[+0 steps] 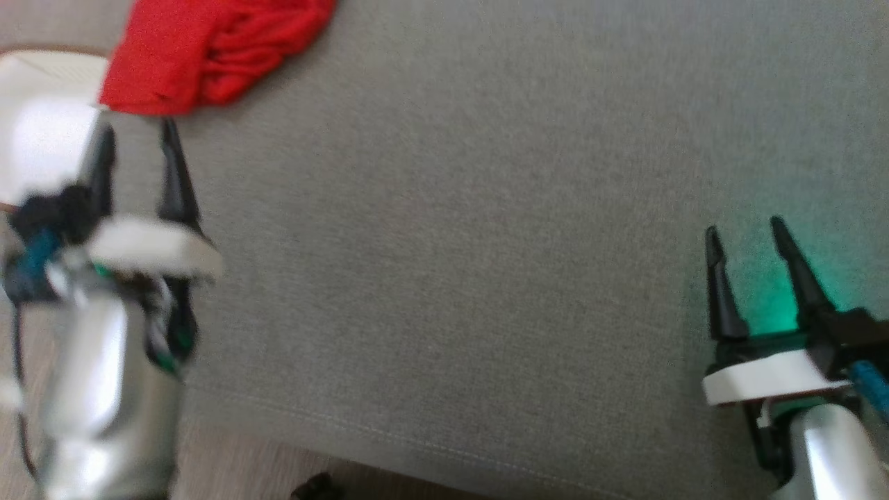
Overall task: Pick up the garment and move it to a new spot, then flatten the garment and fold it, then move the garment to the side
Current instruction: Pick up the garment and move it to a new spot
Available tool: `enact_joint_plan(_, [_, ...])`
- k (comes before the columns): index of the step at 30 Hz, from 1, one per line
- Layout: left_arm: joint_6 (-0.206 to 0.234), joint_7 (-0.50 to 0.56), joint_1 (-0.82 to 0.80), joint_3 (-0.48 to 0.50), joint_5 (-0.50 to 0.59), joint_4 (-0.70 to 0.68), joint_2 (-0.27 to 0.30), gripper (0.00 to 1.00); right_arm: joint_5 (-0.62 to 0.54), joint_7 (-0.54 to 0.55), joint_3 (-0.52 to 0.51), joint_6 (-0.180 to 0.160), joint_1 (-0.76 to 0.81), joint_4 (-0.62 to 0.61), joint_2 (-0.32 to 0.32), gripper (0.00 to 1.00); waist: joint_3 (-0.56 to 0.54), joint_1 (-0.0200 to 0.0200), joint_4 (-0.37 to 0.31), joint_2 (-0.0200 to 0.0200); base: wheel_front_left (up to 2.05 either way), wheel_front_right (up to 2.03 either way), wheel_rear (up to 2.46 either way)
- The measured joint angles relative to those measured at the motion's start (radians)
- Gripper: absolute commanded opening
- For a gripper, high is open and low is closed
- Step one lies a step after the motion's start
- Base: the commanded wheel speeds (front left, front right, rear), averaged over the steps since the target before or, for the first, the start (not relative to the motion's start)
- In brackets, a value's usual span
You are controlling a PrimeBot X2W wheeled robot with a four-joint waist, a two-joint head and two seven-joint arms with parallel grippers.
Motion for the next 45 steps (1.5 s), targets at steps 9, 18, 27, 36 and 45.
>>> enact_joint_plan(9, [-0.030,0.183,-0.478,-0.004,0.006,0.411,0.057,1.00,-0.002,0.063,0.003,0.000,-0.021,-0.145,-0.054,1.00,0.183,0.0000,-0.045,0.0000,0.00,0.00,0.00])
enact_joint_plan(18, [-0.063,0.273,-0.638,-0.014,-0.003,0.685,0.071,0.00,0.011,0.083,0.017,0.001,-0.044,-0.209,-0.066,1.00,0.245,0.0000,-0.105,0.0000,0.00,0.00,0.00])
enact_joint_plan(27, [-0.143,0.178,-0.663,-0.047,-0.001,0.720,0.096,0.00,0.029,0.046,0.003,0.001,-0.043,-0.091,-0.028,1.00,0.137,0.0000,-0.135,0.0000,0.00,0.00,0.00])
enact_joint_plan(36, [-0.186,0.296,-0.591,-0.235,-0.150,0.374,0.018,0.00,0.067,-0.015,0.028,0.001,0.016,0.039,0.008,1.00,-0.041,0.0000,-0.162,0.0000,0.00,0.00,0.00])
enact_joint_plan(45, [-0.142,0.686,-0.113,-0.377,-0.622,-0.363,-0.014,0.00,0.162,-0.047,0.057,0.001,0.046,0.108,0.014,1.00,-0.174,0.0000,-0.263,0.0001,0.00,0.00,0.00])
